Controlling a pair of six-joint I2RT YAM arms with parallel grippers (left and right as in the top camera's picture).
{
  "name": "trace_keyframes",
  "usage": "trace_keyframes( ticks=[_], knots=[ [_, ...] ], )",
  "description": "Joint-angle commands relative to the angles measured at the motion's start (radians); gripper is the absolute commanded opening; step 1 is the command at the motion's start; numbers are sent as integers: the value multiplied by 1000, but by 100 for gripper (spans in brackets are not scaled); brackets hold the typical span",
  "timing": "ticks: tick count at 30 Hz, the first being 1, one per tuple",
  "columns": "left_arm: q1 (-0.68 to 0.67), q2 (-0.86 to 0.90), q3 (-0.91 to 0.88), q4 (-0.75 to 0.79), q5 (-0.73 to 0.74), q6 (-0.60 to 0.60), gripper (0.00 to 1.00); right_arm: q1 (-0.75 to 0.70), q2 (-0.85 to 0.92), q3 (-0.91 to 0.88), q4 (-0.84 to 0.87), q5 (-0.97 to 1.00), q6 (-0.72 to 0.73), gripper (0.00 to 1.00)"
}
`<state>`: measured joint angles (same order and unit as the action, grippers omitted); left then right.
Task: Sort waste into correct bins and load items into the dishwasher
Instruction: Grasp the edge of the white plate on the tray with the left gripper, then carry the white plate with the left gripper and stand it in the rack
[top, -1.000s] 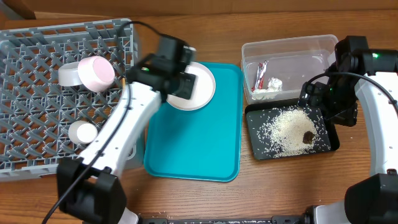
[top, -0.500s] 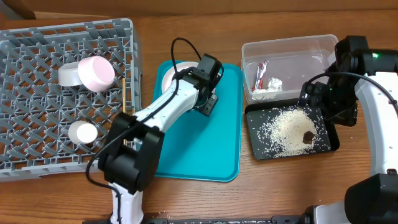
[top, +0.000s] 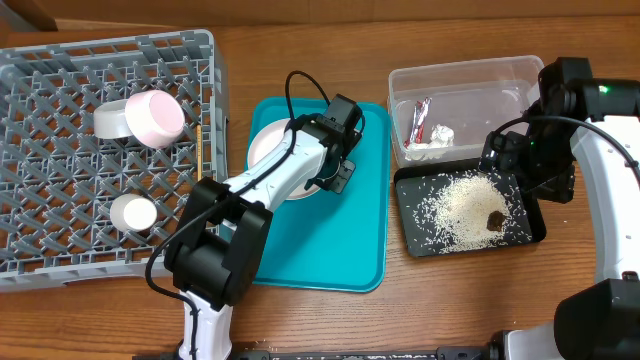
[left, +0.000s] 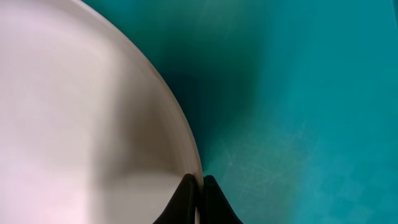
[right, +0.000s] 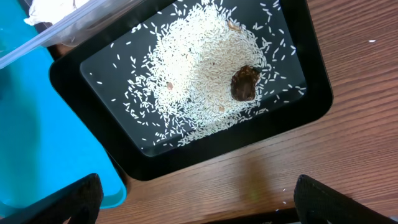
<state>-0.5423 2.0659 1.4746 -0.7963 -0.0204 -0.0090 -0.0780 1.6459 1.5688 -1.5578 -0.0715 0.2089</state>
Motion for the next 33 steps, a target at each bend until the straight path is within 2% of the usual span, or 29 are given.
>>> trace_keyframes(
  ticks=[1,5,12,18,23,27,30,33],
  knots=[
    [-7,0,15,-8,36,-43,4,-3,-8,4,0,-1,1,100],
    [-7,-18,77,-62,36,-78,4,-3,-8,4,0,-1,1,100],
    [6,-103,320,-216,28,-111,4,-3,-8,4,0,-1,1,100],
    [97,-227,426,-272,31,-156,4,-3,-8,4,0,-1,1,100],
    [278,-314,426,-282,187,-150,4,-3,-8,4,0,-1,1,100],
    [428,-306,425,-293,402,-139,4,-3,-8,4,0,-1,1,100],
    [532,-285,417,-293,600,-81,4,-3,-8,4,0,-1,1,100],
    [605,-244,417,-305,729,-41,4,-3,-8,4,0,-1,1,100]
  ],
)
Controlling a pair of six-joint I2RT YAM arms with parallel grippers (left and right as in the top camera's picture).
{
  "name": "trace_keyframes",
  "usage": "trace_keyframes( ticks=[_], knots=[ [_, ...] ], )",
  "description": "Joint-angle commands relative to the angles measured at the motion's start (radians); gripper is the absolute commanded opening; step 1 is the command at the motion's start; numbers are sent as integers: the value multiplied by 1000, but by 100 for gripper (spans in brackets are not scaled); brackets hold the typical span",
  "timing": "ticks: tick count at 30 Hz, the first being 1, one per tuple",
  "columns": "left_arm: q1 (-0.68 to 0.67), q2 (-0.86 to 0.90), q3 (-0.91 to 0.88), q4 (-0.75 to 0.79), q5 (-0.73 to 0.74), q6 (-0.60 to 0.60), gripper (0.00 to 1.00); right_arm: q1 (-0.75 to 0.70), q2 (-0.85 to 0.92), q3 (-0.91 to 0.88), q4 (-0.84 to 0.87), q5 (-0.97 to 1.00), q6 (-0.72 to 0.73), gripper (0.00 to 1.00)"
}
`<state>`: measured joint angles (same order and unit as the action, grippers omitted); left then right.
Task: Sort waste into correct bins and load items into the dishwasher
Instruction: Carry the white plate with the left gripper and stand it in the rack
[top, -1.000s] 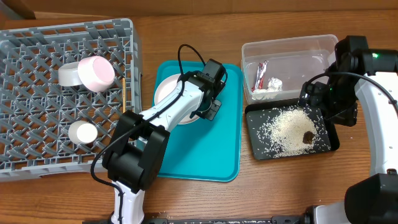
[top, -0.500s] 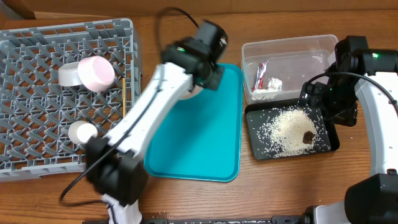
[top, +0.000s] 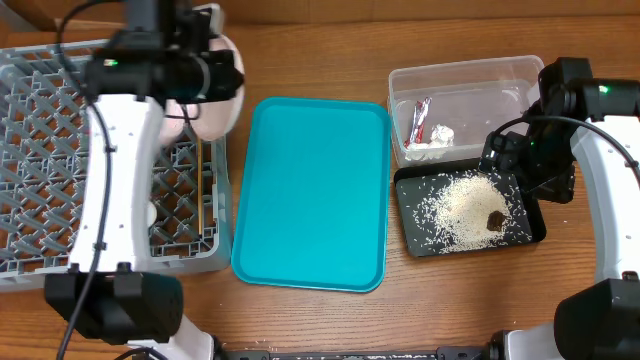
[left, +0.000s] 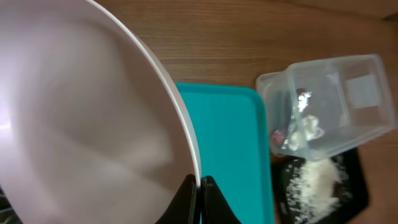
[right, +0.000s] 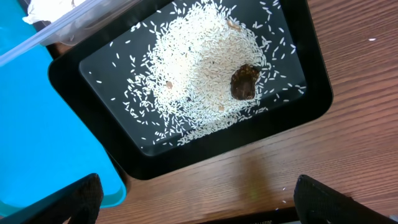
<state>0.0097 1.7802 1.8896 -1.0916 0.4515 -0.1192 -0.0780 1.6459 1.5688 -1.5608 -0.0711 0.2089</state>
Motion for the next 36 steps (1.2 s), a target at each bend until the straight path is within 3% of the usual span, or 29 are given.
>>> trace_keyframes(
  ticks=[1,12,13,16,19,22,26,30,36],
  knots=[
    [76,62,2,-16,303,85,4,-3,-8,4,3,-1,1,100],
    [194,212,2,-74,366,97,5,-3,-8,4,3,-1,1,100],
    [201,214,2,-75,370,97,24,-3,-8,4,3,-1,1,100],
    [214,201,5,-80,391,97,66,-3,-8,4,5,-1,1,100],
    [214,166,5,-82,367,99,82,-3,-8,4,10,-1,1,100],
    [206,109,5,-93,285,98,90,-3,-8,4,19,-7,1,100],
    [172,9,5,-150,55,72,99,3,-8,4,90,-203,-74,100],
    [122,-49,5,-252,-237,-31,100,38,-8,4,236,-380,-132,100],
    [65,-48,-6,-425,-433,-81,100,159,-5,4,406,-197,-131,100]
  ],
)
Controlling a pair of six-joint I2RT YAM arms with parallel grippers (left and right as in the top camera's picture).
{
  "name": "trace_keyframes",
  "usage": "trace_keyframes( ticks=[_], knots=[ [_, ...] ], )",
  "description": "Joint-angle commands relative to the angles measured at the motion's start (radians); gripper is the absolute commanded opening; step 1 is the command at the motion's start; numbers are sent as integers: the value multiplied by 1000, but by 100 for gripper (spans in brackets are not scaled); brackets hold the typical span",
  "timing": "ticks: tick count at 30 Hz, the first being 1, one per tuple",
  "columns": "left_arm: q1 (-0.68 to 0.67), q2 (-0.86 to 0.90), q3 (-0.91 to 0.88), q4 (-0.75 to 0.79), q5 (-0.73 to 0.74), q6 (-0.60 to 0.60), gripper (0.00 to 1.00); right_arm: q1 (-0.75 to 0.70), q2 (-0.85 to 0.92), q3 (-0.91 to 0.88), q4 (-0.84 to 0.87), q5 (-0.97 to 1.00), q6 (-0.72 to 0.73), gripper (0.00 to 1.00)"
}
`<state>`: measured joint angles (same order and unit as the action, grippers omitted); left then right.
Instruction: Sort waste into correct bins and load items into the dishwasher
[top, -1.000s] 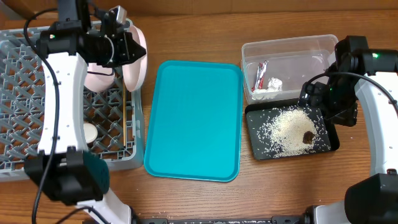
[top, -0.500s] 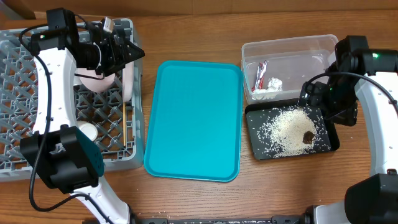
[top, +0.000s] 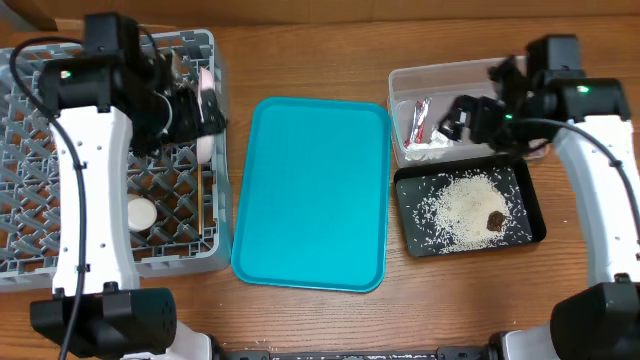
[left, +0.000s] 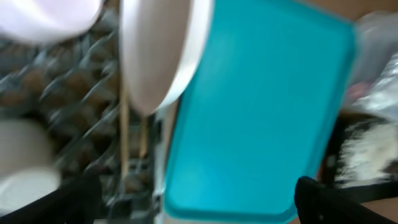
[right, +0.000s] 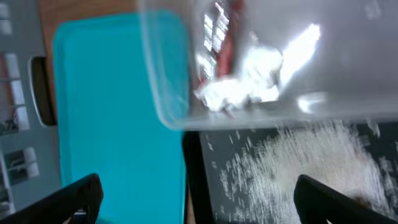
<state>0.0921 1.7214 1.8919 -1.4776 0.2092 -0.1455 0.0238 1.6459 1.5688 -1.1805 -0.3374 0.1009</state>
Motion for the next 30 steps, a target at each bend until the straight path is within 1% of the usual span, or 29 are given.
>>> trace_keyframes(
  ticks=[1,5,8,10,12,16,22,24,26,30],
  knots=[
    [-23,11,-12,-61,-212,-82,100,71,-5,4,28,97,-22,100],
    [-34,10,-12,-141,-241,-122,100,90,-6,4,-18,140,-10,100],
    [-40,2,-20,-208,-237,-125,100,87,-9,3,-57,193,63,100],
    [-48,-26,-46,-207,-245,-125,100,87,-18,3,-71,200,63,100],
    [-62,-87,-103,-165,-246,-125,100,89,-39,0,-74,212,63,100],
    [-93,-342,-332,23,-243,-124,100,88,-174,-84,0,232,55,100],
    [-93,-763,-686,304,-241,-74,100,88,-512,-376,192,233,48,100],
    [-93,-908,-781,359,-242,-83,100,88,-636,-466,235,240,49,100],
    [-92,-1028,-852,383,-245,-98,100,88,-729,-518,241,246,49,100],
    [-92,-1194,-924,383,-246,-98,100,87,-861,-561,203,250,48,100]
  ],
)
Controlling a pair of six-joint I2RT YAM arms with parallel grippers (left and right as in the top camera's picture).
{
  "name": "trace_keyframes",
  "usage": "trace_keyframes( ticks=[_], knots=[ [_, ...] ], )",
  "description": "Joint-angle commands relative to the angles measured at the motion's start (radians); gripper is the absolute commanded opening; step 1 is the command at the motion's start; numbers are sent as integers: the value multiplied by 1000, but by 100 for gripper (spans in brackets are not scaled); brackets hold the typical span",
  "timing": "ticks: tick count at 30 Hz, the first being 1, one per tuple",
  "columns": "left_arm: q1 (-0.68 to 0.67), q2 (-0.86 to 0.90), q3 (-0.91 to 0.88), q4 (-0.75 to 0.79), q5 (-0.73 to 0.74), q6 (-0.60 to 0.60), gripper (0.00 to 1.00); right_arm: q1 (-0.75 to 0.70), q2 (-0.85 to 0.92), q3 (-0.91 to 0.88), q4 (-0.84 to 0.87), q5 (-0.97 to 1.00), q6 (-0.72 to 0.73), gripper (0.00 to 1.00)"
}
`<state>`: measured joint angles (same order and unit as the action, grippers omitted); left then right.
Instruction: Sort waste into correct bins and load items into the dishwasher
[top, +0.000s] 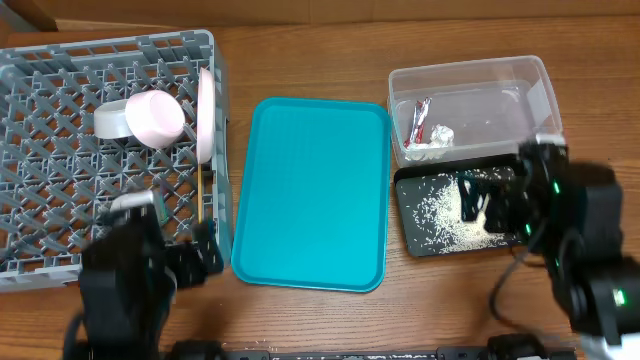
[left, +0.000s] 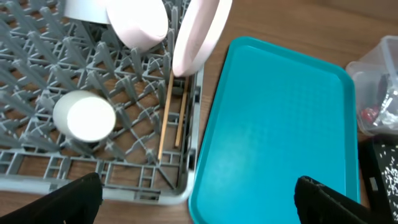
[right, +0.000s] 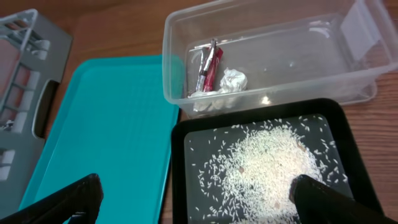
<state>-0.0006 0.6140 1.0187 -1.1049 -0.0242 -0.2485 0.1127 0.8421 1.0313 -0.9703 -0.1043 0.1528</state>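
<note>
The pale pink plate (left: 200, 32) stands on edge in the grey dish rack (top: 60, 250), at its right side. Beside it lie a pink bowl (left: 137, 21), a white cup (left: 84, 117) and chopsticks (left: 166, 115). The teal tray (top: 310, 195) is bare. My left gripper (left: 199, 202) hangs open above the rack's near right corner, holding nothing. My right gripper (right: 193, 199) is open above the black tray of rice (right: 267, 165). Behind that tray, the clear bin (right: 280, 37) holds a wrapper (right: 208, 64) and a crumpled tissue (right: 234, 80).
The wooden table (top: 320, 60) runs behind and in front of everything. In the overhead view the left arm (top: 125, 290) covers the rack's near right part. The right arm (top: 585, 240) overlaps the black tray's right end.
Both arms have moved back to the table's near edge: the left from over the rack beside the plate, the right from over the clear bin. The plate still stands in the rack.
My left gripper was first shut on the plate's rim on the teal tray. Then it held the plate over the rack's back right. Then the plate stood in the rack with the gripper open, the right gripper over the clear bin. Now both hang open near the front.
</note>
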Motion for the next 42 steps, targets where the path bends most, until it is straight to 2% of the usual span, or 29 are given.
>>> trace_keyframes(
  ticks=[1,13,23,28,31,35,42],
  knots=[
    [0,-114,-58,10,-12,5,100,-2,-75,-24,-21,16,-3,100],
    [0,-158,-61,-140,-12,5,100,-2,-95,-24,-64,17,-3,100],
    [0,-158,-61,-144,-12,5,100,-2,-93,-24,-64,17,-3,100],
    [0,-158,-61,-144,-12,5,100,-2,-118,-29,-60,97,-27,100],
    [0,-158,-61,-144,-12,5,100,-1,-181,-73,33,105,-31,100],
    [0,-158,-61,-144,-12,5,100,10,-318,-220,193,111,-30,100],
    [0,-158,-61,-144,-12,5,100,16,-599,-602,671,98,-29,100]
  ],
)
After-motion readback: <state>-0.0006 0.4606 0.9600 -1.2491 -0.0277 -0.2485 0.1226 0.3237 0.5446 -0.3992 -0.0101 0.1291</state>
